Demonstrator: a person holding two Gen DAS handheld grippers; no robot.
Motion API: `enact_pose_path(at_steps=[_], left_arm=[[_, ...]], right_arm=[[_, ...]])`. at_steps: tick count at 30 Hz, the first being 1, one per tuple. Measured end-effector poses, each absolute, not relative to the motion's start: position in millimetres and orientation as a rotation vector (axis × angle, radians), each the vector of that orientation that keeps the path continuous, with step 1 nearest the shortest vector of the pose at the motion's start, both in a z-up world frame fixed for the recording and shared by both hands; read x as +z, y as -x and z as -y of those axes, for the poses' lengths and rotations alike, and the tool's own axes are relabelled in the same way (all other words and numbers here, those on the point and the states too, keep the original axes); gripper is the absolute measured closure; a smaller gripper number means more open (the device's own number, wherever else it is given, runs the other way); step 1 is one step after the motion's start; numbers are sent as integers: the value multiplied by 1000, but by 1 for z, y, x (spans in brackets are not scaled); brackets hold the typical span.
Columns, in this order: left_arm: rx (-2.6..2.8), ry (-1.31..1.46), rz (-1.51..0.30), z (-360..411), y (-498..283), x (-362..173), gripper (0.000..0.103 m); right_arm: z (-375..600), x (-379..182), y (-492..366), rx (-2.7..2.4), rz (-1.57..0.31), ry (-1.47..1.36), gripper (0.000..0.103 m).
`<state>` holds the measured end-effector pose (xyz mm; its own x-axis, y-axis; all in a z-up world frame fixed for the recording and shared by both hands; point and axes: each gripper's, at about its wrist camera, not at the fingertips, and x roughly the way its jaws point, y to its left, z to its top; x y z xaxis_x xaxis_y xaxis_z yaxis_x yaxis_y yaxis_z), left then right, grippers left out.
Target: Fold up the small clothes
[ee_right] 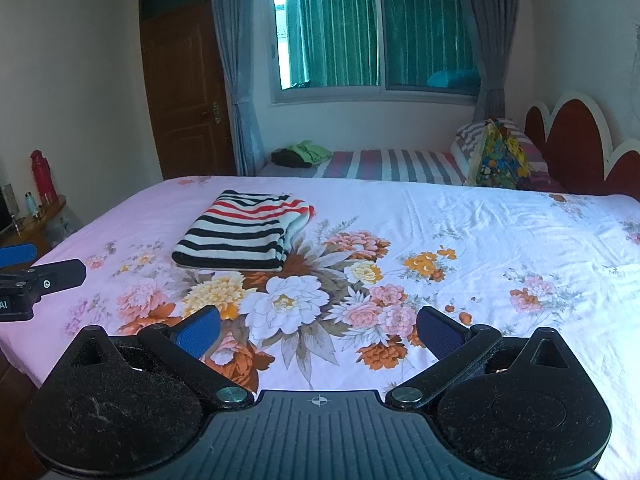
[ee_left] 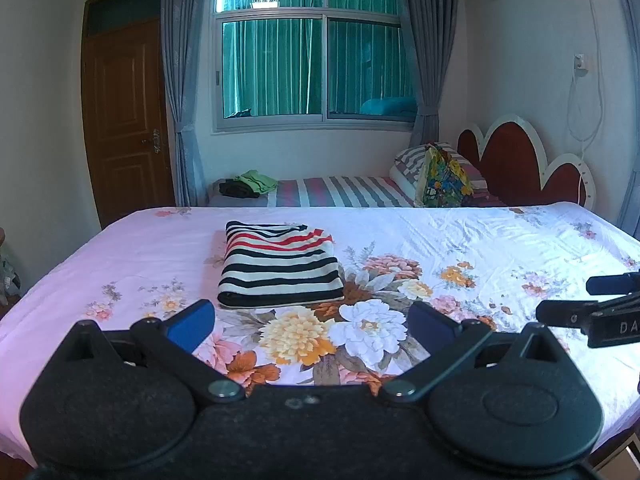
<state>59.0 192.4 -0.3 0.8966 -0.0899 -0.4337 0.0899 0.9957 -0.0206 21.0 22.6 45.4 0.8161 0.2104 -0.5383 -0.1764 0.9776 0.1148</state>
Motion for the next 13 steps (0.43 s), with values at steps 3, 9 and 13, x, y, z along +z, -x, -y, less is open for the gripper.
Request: enact_pose_path(at_steps=[3,9,13], left_arm=[[-96,3,-447,-191,-59,0,1],[-96,12,-459,-188,-60,-2,1],[-102,33,-481,-188,-63,-6,1]], right_arm=[[-23,45,-21,209,-580,-62,0],[-21,45,-21,212,-577,-60,0],[-20,45,-21,215,-576,-63,0]])
